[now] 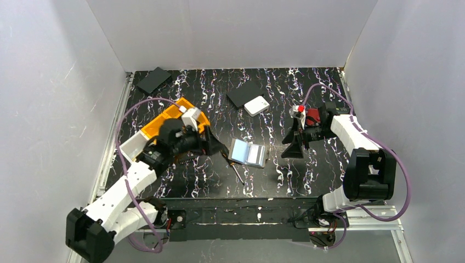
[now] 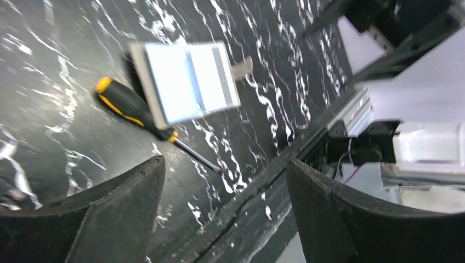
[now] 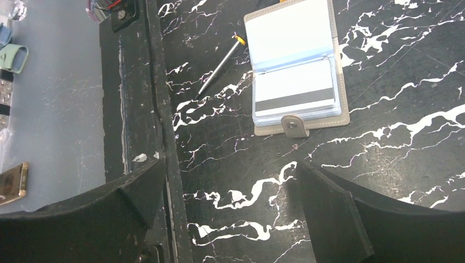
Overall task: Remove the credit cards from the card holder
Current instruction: Place the credit card in the storage box, then remove the credit card from the card holder.
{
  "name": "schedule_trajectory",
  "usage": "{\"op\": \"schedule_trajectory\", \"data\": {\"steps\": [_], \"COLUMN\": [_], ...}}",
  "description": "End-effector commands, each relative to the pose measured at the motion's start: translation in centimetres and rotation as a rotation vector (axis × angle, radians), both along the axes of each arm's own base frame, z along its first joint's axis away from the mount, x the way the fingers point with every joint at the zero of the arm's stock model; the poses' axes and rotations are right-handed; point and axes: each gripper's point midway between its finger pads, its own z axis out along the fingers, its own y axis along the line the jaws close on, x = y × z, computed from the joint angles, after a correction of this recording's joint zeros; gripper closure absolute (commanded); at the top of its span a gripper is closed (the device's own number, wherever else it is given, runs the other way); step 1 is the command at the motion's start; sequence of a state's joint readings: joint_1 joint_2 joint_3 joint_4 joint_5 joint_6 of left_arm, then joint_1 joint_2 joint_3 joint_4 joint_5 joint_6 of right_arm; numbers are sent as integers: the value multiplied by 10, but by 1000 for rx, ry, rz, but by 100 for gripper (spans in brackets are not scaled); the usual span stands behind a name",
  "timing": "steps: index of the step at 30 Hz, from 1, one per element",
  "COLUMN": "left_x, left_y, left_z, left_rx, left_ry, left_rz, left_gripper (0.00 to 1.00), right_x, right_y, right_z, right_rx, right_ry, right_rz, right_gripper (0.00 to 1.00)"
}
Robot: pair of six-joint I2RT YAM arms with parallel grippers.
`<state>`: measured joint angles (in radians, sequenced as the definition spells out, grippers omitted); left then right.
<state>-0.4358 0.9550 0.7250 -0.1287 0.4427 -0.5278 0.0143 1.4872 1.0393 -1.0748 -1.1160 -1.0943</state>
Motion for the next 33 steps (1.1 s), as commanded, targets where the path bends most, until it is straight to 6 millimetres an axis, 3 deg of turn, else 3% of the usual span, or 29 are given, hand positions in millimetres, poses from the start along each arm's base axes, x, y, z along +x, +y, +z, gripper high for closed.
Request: {"op": "schedule_trajectory", "data": {"steps": [1,6,11,20,33], "left_x": [-16,-20,-18,1,10], "left_y": [-21,-60,-98,-121,-159], "left_z": [-22,-43,-68,-107,-131], "left_rx": [86,233,374,693,796], "left_ry": [27,30,67,97,87], "left_rz": [79,67,30,74,-28], "left_gripper": [21,15,18,28,28], "right_x": [6,11,15,15,15], "right_y": [-2,-9,-13,-13,-12], "right_z": [1,-3,-3,1,6], "right_rx": [-15,-32,-36,-28,-17], "right_ry": [-23,-22,-29,-34,-39], "right_rz": [-12,-46,-69,-76,-77], "right_gripper": [2,2,2,2,2]}}
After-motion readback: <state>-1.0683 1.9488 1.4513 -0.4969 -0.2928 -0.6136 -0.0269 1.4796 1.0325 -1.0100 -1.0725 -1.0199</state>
